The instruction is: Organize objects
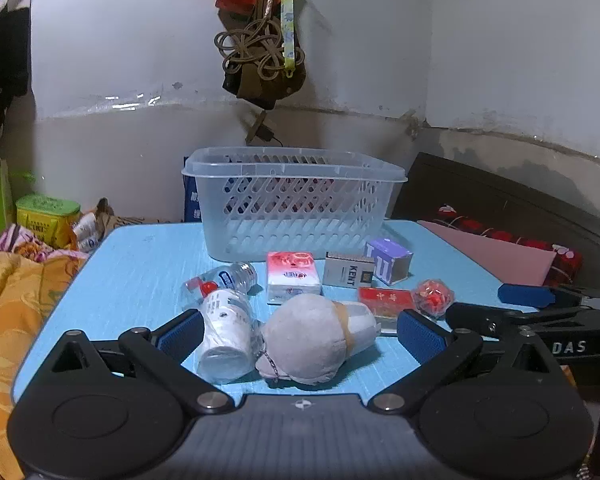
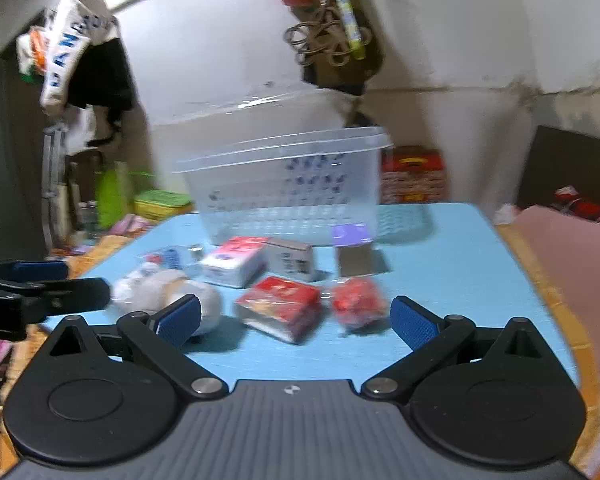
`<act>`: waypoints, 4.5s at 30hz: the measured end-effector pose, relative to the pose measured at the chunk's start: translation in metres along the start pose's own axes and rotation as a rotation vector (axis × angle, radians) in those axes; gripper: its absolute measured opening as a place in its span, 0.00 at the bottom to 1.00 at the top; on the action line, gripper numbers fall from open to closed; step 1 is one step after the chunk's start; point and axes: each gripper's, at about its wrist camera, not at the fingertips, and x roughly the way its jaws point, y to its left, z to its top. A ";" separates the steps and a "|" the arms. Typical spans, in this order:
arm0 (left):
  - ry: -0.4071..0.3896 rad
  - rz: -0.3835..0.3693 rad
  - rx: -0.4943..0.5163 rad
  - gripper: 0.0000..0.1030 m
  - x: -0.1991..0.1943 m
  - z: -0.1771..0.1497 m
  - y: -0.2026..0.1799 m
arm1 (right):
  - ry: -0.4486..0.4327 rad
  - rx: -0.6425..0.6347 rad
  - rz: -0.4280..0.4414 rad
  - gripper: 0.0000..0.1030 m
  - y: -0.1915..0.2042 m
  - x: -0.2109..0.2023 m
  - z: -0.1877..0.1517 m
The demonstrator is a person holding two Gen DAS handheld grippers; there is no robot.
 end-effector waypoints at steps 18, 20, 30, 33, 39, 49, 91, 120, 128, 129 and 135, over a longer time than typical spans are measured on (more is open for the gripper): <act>0.033 0.046 -0.006 1.00 0.011 -0.013 -0.005 | 0.005 0.068 0.038 1.00 -0.012 0.007 -0.009; 0.030 0.043 -0.006 1.00 0.010 -0.012 -0.006 | -0.014 0.049 0.029 1.00 -0.010 0.006 -0.009; 0.024 0.033 -0.015 1.00 0.008 -0.011 -0.006 | -0.017 0.053 0.052 1.00 -0.012 0.004 -0.008; 0.025 0.022 -0.016 1.00 0.007 -0.011 -0.006 | -0.017 0.049 0.051 1.00 -0.011 0.004 -0.009; 0.031 -0.002 -0.009 1.00 0.007 -0.012 -0.009 | -0.063 0.001 0.044 0.99 -0.004 0.001 -0.013; 0.020 -0.017 -0.037 1.00 0.005 -0.013 -0.003 | -0.078 0.016 0.007 0.99 -0.006 0.002 -0.017; 0.013 -0.020 -0.039 1.00 0.009 -0.016 -0.007 | -0.095 0.065 0.091 1.00 -0.012 -0.002 -0.018; -0.069 0.052 -0.108 0.90 0.004 -0.016 0.049 | -0.090 0.060 0.084 0.99 -0.017 0.012 -0.021; -0.056 0.044 -0.141 0.85 0.021 -0.023 0.067 | -0.063 0.056 0.046 0.88 -0.027 0.026 -0.021; -0.056 0.037 -0.140 0.85 0.022 -0.025 0.068 | -0.061 0.057 0.042 0.87 -0.029 0.028 -0.021; -0.049 -0.029 -0.175 0.85 0.036 -0.028 0.076 | -0.053 0.059 0.015 0.86 -0.035 0.042 -0.018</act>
